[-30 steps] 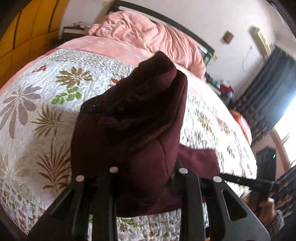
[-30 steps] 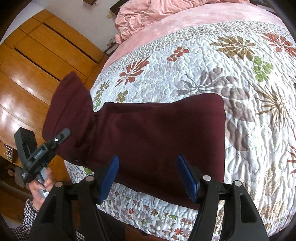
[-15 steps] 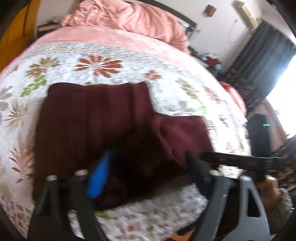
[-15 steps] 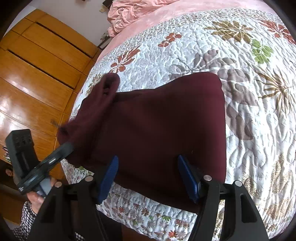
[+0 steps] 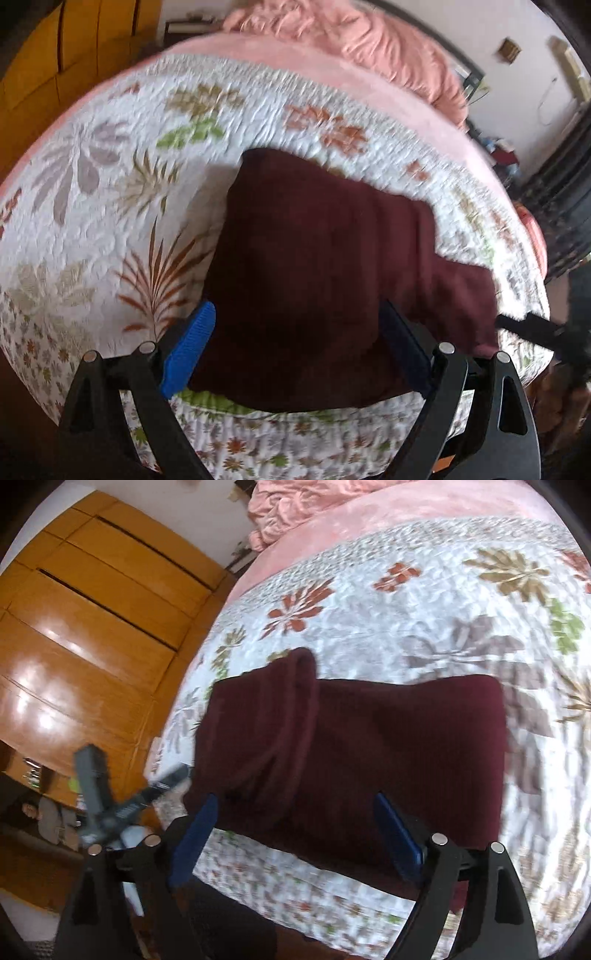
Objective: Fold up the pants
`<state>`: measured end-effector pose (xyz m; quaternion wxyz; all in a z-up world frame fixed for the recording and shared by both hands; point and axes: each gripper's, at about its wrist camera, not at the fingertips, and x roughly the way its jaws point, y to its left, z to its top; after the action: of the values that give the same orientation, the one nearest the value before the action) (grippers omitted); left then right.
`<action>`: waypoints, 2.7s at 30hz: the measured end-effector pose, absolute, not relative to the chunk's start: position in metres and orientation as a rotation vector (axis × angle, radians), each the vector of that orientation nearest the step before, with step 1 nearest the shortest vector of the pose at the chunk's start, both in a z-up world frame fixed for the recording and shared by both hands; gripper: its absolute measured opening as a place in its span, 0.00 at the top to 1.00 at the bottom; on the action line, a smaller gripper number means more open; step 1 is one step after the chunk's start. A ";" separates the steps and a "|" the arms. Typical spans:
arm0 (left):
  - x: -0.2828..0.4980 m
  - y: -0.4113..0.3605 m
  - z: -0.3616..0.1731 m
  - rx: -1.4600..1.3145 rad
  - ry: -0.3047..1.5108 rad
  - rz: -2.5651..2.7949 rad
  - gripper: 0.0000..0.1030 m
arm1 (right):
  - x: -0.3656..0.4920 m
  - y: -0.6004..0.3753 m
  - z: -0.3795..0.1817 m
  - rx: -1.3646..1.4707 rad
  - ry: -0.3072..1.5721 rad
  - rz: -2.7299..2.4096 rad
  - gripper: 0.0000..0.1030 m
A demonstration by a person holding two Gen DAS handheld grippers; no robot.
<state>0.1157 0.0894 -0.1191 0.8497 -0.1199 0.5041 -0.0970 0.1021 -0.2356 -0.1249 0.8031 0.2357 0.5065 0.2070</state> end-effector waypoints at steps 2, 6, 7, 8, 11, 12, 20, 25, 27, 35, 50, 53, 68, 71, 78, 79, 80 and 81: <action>0.119 0.088 -0.134 -0.245 1.102 -0.194 0.13 | 0.112 -0.225 -0.130 0.529 1.123 0.457 0.14; 0.118 0.091 -0.139 -0.248 1.075 -0.220 0.13 | 0.129 -0.209 -0.144 0.555 1.189 0.469 0.10; 0.117 0.091 -0.139 -0.253 1.076 -0.226 0.13 | 0.133 -0.206 -0.150 0.565 1.211 0.463 0.10; 0.114 0.092 -0.138 -0.257 1.076 -0.235 0.13 | 0.136 -0.204 -0.155 0.578 1.231 0.452 0.10; 0.114 0.096 -0.138 -0.274 1.074 -0.255 0.13 | 0.142 -0.199 -0.167 0.596 1.273 0.430 0.09; 0.114 0.098 -0.139 -0.281 1.073 -0.260 0.13 | 0.144 -0.197 -0.172 0.598 1.290 0.422 0.08; 0.104 0.123 -0.135 -0.457 1.060 -0.264 0.12 | 0.141 -0.170 -0.172 0.499 1.276 0.468 0.06; 0.103 0.121 -0.139 -0.450 1.073 -0.265 0.12 | 0.141 -0.156 -0.174 0.450 1.251 0.473 0.29; 0.103 0.119 -0.139 -0.433 1.076 -0.263 0.12 | 0.141 -0.154 -0.174 0.470 1.242 0.505 0.64; 0.098 0.129 -0.136 -0.481 1.082 -0.242 0.12 | 0.134 -0.166 -0.145 0.487 1.135 0.581 0.80; 0.097 0.067 -0.090 -0.372 1.029 -0.371 0.12 | 0.101 -0.253 -0.070 0.465 0.973 0.531 0.81; 0.099 0.040 -0.092 -0.291 1.049 -0.372 0.12 | 0.097 -0.279 -0.075 0.491 0.983 0.487 0.81; 0.105 -0.002 -0.132 -0.073 1.110 -0.280 0.10 | 0.083 -0.326 -0.167 0.597 1.139 0.364 0.62; 0.104 0.003 -0.133 -0.100 1.120 -0.286 0.10 | 0.082 -0.327 -0.152 0.527 1.122 0.346 0.58; 0.104 0.017 -0.130 -0.191 1.135 -0.271 0.10 | 0.119 -0.354 -0.123 0.554 1.046 0.265 0.35; 0.103 0.016 -0.130 -0.186 1.134 -0.269 0.10 | 0.129 -0.357 -0.125 0.570 1.054 0.261 0.35; 0.103 0.015 -0.131 -0.178 1.138 -0.269 0.10 | 0.136 -0.358 -0.127 0.576 1.060 0.260 0.35; 0.103 0.015 -0.132 -0.174 1.141 -0.269 0.10 | 0.146 -0.357 -0.130 0.573 1.068 0.252 0.35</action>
<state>0.1033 0.0147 -0.1320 0.8296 -0.0821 0.5376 -0.1268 0.1465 -0.3572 -0.1302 0.8146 0.2684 0.5004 0.1183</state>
